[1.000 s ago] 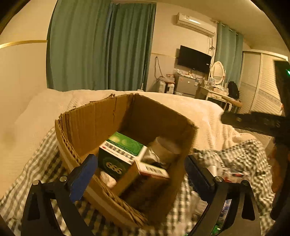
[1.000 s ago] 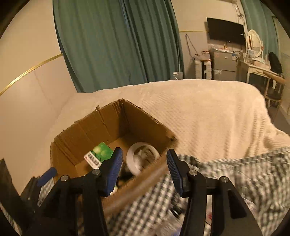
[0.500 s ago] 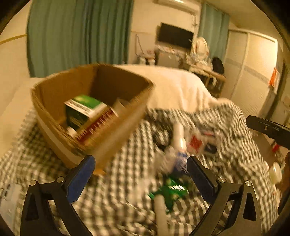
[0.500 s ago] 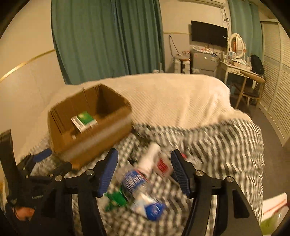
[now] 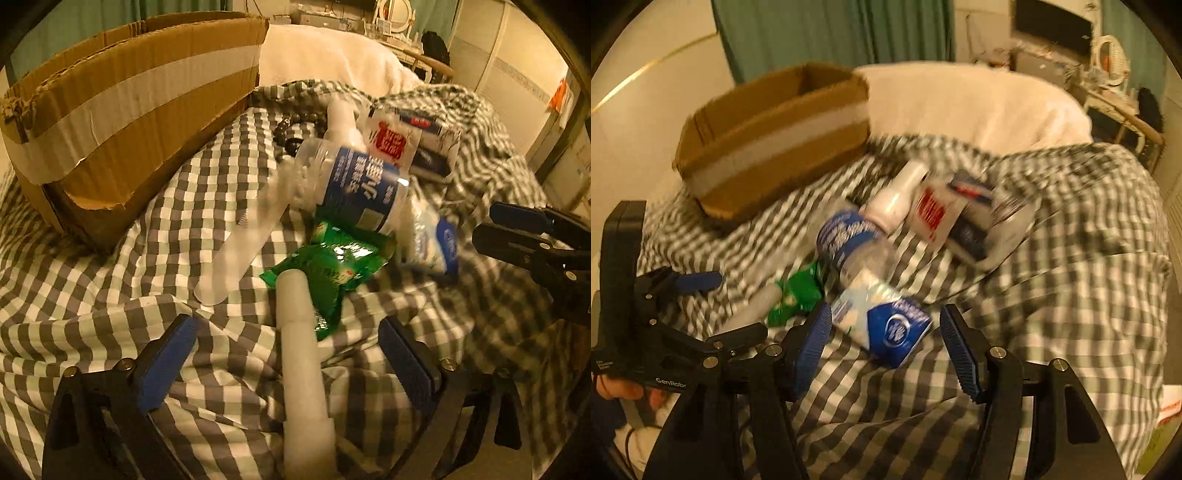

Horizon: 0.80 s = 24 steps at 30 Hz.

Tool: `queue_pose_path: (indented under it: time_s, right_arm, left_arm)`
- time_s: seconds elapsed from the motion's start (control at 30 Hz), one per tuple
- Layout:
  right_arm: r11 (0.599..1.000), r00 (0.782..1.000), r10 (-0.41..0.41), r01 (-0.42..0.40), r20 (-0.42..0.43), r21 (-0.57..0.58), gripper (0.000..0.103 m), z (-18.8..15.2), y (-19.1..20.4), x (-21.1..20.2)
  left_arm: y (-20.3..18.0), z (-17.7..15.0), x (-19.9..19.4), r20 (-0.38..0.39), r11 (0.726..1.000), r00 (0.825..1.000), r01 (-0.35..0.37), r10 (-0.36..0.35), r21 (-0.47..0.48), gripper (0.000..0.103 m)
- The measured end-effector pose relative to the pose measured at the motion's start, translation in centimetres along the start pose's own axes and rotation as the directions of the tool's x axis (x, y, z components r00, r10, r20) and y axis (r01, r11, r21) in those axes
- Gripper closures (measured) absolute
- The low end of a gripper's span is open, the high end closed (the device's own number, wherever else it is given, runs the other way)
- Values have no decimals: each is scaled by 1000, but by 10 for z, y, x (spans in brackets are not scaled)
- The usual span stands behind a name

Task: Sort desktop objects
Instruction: 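Grasp the white tube with the left tool while the right tool grasps the tissue pack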

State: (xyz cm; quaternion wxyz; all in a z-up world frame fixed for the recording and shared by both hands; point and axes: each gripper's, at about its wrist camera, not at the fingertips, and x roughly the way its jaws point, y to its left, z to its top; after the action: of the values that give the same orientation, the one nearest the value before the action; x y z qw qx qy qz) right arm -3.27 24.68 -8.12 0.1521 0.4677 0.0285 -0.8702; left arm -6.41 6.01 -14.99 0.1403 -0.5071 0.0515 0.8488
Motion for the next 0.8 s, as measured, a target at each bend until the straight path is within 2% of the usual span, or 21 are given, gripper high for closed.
queue_pose_path:
  time_s: [0.03, 0.1, 0.17, 0.3, 0.47, 0.57, 0.63, 0.67, 0.8]
  right_arm:
    - [1000, 1000, 8, -8, -28, -7, 42, 0, 1, 6]
    - [1000, 998, 18, -20, -67, -21, 38, 0, 3, 14]
    - [999, 992, 22, -28, -124, -44, 30, 0, 7, 25]
    - [994, 981, -21, 0, -190, -109, 27, 4, 19, 46]
    - [989, 968, -78, 46, -237, -138, 24, 11, 23, 70]
    - [990, 957, -105, 76, -270, -117, 24, 9, 18, 81]
    - [991, 957, -110, 86, -267, -103, 24, 7, 15, 81]
    - [991, 960, -116, 95, -255, -94, 32, 6, 14, 78]
    - [993, 970, -109, 98, -217, -62, 45, 1, 10, 66]
  left_arm:
    - [-1, 0, 3, -8, 1000, 1000, -11, 11, 7, 14]
    - [0, -2, 8, -24, 999, 999, -25, 25, 20, 38]
    - [1, -3, 10, -34, 1000, 999, 9, -9, 21, 56]
    - [3, -2, 8, -25, 1000, 999, 20, -19, 13, 78]
    - [13, -3, 6, -38, 997, 997, 66, -67, -28, 81]
    - [11, -1, 8, -38, 998, 997, 62, -62, -20, 81]
    - [10, -1, 9, -37, 998, 997, 63, -63, -17, 81]
    - [11, -1, 9, -37, 998, 997, 66, -67, -20, 81]
    - [11, -2, 13, -47, 997, 996, 77, -78, -26, 79]
